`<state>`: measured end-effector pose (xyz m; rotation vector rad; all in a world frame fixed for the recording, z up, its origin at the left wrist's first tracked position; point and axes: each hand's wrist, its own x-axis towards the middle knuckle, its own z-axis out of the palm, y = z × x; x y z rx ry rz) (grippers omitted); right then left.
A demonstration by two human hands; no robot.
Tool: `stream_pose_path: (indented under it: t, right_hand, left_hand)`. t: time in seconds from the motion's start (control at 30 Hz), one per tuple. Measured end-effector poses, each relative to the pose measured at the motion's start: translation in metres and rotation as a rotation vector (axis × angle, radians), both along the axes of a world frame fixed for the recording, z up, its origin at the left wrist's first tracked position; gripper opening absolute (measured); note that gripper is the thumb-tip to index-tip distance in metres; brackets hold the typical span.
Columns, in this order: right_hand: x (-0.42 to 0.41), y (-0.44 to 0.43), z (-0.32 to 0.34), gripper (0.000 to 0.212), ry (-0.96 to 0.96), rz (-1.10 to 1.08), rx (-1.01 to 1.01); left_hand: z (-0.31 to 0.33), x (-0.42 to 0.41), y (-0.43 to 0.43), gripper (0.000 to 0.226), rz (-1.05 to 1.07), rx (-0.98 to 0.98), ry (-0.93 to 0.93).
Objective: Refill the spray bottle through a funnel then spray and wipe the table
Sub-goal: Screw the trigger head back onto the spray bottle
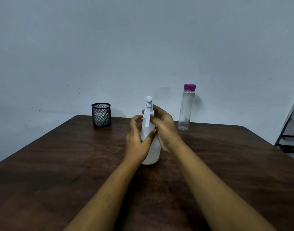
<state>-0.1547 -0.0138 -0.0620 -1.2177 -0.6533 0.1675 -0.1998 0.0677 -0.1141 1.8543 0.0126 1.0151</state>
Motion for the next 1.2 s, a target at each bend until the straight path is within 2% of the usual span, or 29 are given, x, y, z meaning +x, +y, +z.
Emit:
stream_pose_path:
  t: [0.2,0.47,0.53,0.63,0.73,1.0,1.1,1.2]
  right_hand:
    - [-0.004,0.005,0.0,0.035,-0.072,-0.172,-0.091]
    - [-0.005,0.008,-0.004,0.038,-0.106,-0.236,-0.097]
    - [-0.004,0.005,-0.003,0.033,-0.085,-0.199,-0.122]
    - [-0.005,-0.002,0.001,0.014,-0.008,-0.007,-0.11]
    - [-0.008,-0.006,0.003,0.013,-0.003,0.069,-0.083]
    - [-0.016,0.006,-0.003,0.002,-0.124,-0.205,-0.068]
    - [-0.021,0.013,-0.007,0.006,-0.146,-0.356,-0.055]
    - [-0.026,0.017,-0.008,0.009,-0.186,-0.461,-0.056]
  left_hand:
    - [0.003,-0.003,-0.004,0.058,0.005,0.051,0.017]
    - [0.001,-0.001,-0.001,0.059,-0.055,0.029,0.028]
    - [0.001,-0.001,0.001,0.058,-0.084,0.004,0.027]
    - [0.002,0.0,0.006,0.056,-0.151,-0.043,0.025]
    - [0.002,-0.001,0.009,0.058,-0.176,-0.076,0.035]
    - [0.003,-0.001,0.01,0.063,-0.246,-0.156,0.081]
    - [0.004,-0.002,0.01,0.069,-0.259,-0.171,0.079]
    - [0.004,-0.001,0.01,0.061,-0.275,-0.167,0.068]
